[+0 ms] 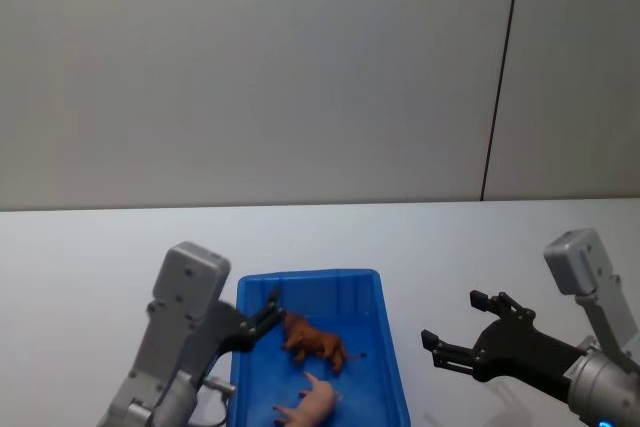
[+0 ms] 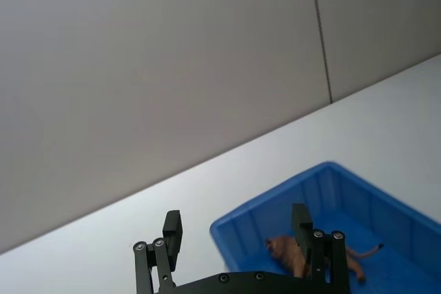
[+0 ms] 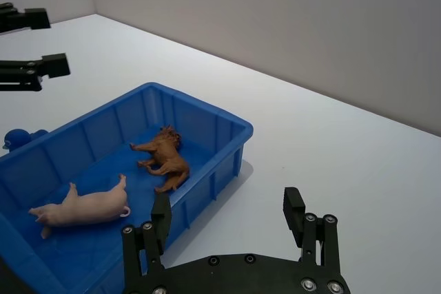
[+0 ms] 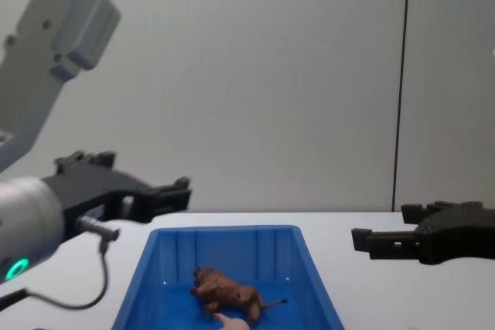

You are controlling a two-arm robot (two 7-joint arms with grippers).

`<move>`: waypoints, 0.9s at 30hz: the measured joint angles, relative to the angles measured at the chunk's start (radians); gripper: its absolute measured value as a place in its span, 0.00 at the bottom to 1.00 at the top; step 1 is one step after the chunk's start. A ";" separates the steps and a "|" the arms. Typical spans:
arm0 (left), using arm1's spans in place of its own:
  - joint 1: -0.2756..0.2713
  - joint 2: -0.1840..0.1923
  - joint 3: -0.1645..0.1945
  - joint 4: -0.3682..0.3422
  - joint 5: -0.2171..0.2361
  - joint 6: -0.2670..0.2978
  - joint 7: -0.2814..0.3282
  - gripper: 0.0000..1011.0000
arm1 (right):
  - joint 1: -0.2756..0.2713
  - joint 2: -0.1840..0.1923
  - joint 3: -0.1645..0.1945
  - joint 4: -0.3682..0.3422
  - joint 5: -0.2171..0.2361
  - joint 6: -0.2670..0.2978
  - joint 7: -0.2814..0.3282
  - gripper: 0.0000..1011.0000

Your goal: Pick up the two dolls from the table and place them into the box.

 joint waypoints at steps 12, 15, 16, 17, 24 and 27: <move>0.103 0.072 -0.024 -0.086 -0.077 0.109 0.111 0.99 | -0.003 0.004 0.003 -0.001 0.002 -0.002 -0.001 0.99; 0.128 0.088 -0.031 -0.098 -0.095 0.132 0.129 0.99 | -0.003 0.005 0.003 -0.001 0.002 -0.003 -0.002 0.99; 0.131 0.090 -0.032 -0.099 -0.099 0.137 0.131 0.99 | -0.003 0.005 0.003 -0.001 0.002 -0.003 -0.002 0.99; 0.135 0.093 -0.033 -0.099 -0.101 0.140 0.133 0.99 | -0.003 0.005 0.003 -0.001 0.002 -0.003 -0.002 0.99; 0.162 0.105 -0.042 -0.090 -0.124 0.160 0.135 0.99 | -0.004 0.006 0.004 -0.001 0.002 -0.004 -0.002 0.99; 0.167 0.107 -0.043 -0.083 -0.129 0.164 0.132 0.99 | -0.004 0.006 0.004 -0.001 0.002 -0.004 -0.002 0.99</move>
